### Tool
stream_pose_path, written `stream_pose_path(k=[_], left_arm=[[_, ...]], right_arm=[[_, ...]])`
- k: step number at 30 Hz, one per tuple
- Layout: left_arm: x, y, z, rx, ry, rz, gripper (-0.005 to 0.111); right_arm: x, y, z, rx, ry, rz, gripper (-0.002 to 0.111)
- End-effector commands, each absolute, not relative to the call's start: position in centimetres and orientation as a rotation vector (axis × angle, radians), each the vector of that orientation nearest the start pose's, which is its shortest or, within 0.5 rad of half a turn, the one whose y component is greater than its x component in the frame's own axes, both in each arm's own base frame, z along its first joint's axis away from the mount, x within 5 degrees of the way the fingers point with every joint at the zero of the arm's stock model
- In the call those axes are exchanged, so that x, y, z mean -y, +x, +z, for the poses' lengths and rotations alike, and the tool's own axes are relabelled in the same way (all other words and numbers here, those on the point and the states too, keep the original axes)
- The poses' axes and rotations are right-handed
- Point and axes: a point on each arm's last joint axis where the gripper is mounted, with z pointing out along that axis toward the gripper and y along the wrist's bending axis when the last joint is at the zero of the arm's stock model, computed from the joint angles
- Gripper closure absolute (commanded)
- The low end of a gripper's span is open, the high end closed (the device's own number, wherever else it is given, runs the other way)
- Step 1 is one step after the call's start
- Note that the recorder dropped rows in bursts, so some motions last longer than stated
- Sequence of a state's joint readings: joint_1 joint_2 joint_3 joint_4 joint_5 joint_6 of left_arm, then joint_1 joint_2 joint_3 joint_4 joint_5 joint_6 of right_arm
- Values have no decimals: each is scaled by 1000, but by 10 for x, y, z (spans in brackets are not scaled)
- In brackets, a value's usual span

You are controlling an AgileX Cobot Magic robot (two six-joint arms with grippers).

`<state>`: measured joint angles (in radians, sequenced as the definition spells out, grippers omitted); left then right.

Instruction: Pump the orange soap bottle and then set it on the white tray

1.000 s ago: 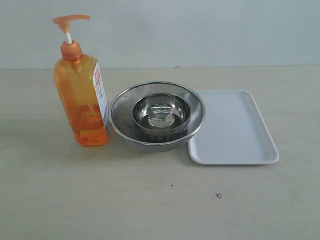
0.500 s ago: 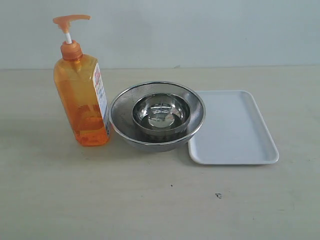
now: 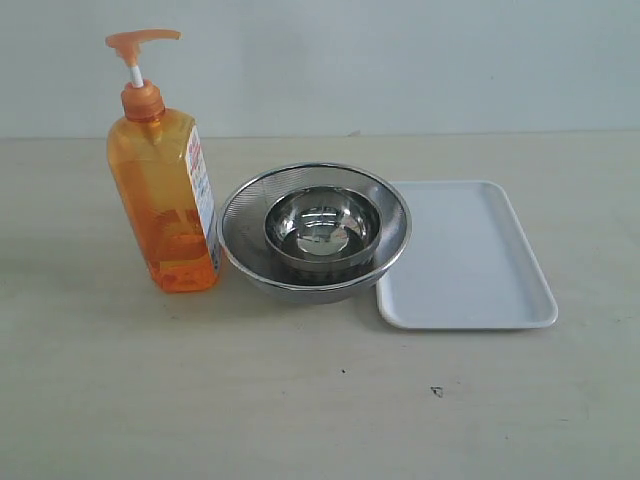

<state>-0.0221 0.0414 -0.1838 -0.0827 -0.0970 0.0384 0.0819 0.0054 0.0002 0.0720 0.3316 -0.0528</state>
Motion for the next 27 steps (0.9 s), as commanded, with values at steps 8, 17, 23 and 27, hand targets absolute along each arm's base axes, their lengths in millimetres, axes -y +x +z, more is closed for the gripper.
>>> stream_pose_path(k=[8, 17, 23, 27], left_arm=[[4, 89, 342, -1625, -7, -73, 102], [2, 103, 359, -1436, -25, -65, 102], [2, 104, 358, -1446, -89, -138, 102], [3, 104, 349, -1545, -103, -160, 102]], right_arm=[[-6, 54, 184, -1804, -78, 83, 108], [-6, 54, 184, -1804, -78, 83, 108], [-6, 54, 184, -1804, -78, 83, 108], [-6, 54, 184, -1804, -78, 83, 108]])
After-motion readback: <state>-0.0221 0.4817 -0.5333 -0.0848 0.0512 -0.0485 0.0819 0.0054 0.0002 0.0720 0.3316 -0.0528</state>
